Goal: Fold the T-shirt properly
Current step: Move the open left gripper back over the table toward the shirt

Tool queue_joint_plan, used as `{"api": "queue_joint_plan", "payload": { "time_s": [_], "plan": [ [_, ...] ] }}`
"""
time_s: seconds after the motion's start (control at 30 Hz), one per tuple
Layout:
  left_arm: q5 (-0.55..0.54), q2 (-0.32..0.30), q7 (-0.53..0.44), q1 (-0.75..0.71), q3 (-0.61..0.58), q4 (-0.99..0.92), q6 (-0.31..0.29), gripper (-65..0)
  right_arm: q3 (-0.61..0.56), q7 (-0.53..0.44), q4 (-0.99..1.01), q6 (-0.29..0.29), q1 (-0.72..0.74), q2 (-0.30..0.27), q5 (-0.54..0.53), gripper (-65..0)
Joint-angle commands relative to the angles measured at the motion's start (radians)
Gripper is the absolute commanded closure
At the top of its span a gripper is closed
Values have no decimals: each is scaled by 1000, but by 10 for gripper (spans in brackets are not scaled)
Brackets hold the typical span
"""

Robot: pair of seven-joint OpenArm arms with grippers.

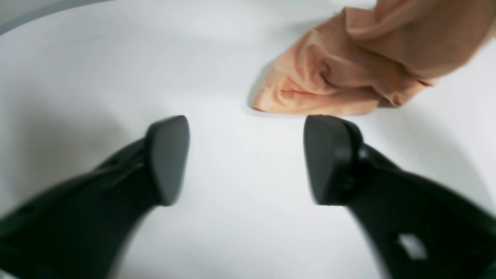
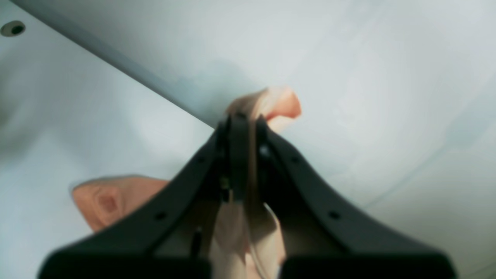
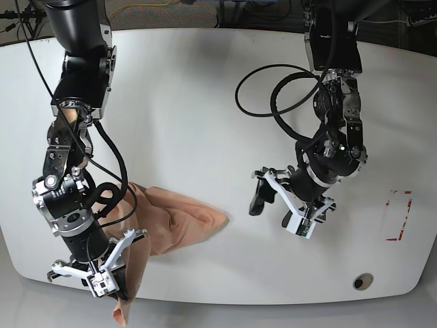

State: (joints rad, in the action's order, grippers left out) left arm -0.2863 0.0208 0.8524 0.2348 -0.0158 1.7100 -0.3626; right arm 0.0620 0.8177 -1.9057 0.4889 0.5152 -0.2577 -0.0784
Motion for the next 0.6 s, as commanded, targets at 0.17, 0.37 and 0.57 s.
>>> {"api": "queue_joint_plan", "payload": {
  "time_s": [0.17,0.37,0.57],
  "plan": [
    [-7,21,-125,1,-64,-95,-10,-569,1,-20,-25,-6,-7,-5,-6,-1],
    [14,19,-227,-1,-167,-189,-1,-565,3,-22,-25,-7,-30,-3,-3,-1],
    [44,12,-366,-2,-270,-284,23,-544,-1,-25,-27,-8,-50,6,-1,0]
  ]
}}
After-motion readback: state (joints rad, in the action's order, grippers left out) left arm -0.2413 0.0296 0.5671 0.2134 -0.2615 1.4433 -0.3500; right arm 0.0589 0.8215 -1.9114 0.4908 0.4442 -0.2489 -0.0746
